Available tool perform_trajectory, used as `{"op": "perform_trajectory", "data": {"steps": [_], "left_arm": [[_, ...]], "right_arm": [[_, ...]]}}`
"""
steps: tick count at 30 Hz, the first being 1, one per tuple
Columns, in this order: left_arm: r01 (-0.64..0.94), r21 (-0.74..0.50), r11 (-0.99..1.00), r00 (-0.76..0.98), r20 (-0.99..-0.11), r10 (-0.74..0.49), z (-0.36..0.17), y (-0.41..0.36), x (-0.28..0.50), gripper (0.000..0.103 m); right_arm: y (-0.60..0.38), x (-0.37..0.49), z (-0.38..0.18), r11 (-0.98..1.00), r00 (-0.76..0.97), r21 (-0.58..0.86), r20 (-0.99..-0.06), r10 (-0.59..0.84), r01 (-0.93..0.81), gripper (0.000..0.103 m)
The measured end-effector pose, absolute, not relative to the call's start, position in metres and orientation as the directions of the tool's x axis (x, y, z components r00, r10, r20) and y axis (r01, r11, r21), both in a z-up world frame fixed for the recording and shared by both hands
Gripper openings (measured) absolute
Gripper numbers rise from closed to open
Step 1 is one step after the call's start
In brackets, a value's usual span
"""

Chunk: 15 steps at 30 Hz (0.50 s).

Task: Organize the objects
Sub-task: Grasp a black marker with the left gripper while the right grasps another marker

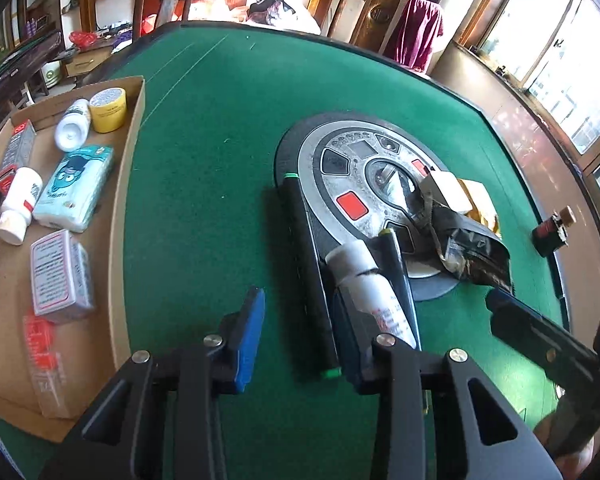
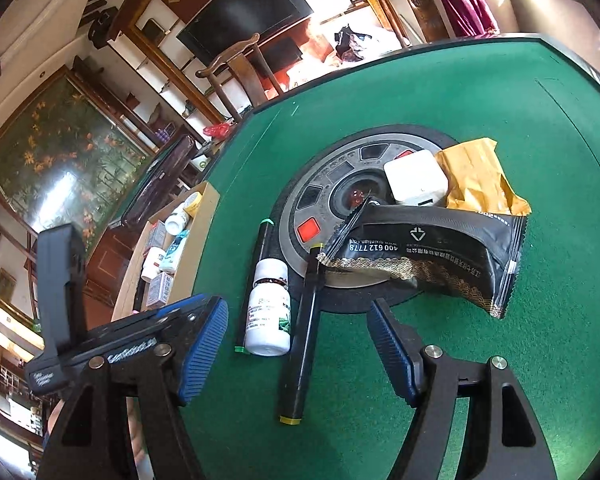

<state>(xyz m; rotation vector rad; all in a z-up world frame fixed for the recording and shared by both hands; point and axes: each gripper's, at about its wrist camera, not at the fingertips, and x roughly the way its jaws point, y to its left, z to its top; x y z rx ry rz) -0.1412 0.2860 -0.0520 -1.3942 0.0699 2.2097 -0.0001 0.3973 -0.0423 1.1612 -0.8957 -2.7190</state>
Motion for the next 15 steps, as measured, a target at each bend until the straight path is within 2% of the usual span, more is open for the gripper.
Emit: {"op": "perform_trajectory", "data": {"steps": [6,9,10,13,15], "left_arm": [[-0.469,-0.173,-0.866,-0.334,-0.873,0.355,-0.060,0.307,-0.148,0.032],[-0.474,-0.157,-0.867,-0.323,-0.885,0.337,-0.068,0.314,-0.157,0.015],[-0.472,-0.156,-0.867,-0.333,-0.880,0.340,-0.071,0.313,-0.159,0.014],[-0.475,-0.167,-0.864,-0.341,-0.870,0.356,-0.069,0.306,-0.155,0.014],[-0.480,-0.169,-0.861,-0.350,-0.863,0.364,-0.068,0.296,-0.145,0.014]], "right_arm": [[0.397,-0.001,-0.046,-0.827,-0.709,0.536,-0.650,-0.274,-0.171,0.077],[0.397,-0.001,-0.049,-0.831,-0.703,0.530,-0.657,-0.273,-0.172,0.076],[0.396,-0.002,-0.051,-0.833,-0.699,0.526,-0.661,-0.273,-0.173,0.074],[0.394,-0.003,-0.055,-0.843,-0.680,0.510,-0.680,-0.274,-0.171,0.062],[0.387,-0.005,-0.058,-0.872,-0.662,0.459,-0.710,-0.242,-0.173,0.046]]}}
